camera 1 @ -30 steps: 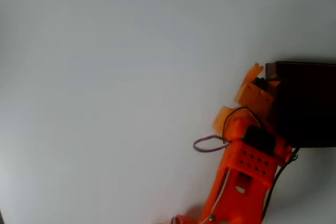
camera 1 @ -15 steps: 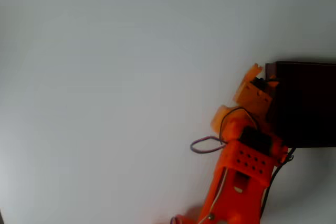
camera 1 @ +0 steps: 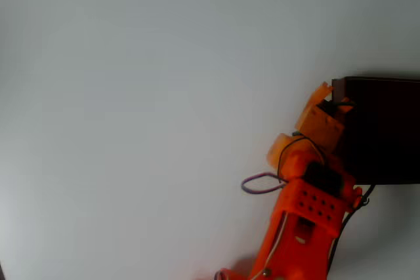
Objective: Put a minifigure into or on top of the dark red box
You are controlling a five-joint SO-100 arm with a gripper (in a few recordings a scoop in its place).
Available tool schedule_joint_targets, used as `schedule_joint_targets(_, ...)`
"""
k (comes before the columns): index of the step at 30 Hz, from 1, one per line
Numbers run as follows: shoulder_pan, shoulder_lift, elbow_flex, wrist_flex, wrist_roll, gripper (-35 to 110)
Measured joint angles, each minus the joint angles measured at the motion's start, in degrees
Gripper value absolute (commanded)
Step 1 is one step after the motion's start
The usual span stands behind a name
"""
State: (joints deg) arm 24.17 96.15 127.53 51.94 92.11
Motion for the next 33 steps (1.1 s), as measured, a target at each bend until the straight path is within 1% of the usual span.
schedule_joint_targets(8, -0.26, 0.53, 0.0, 0.26, -1.49, 0)
schedule_joint_targets(11, -0.88, 2.11, -0.7, 3.16, -3.87, 0)
schedule_joint_targets(18, 3.43, 8.96, -9.58, 10.9, -14.59, 0)
schedule_joint_targets(24, 9.14, 9.93, -16.61, 12.22, -27.25, 0)
schedule_joint_targets(30, 14.77, 6.86, -20.57, 11.07, -36.12, 0)
schedule_joint_targets(31, 15.64, 5.89, -21.27, 10.99, -37.0, 3)
schedule_joint_targets(33, 17.23, 3.96, -21.62, 10.9, -38.32, 15)
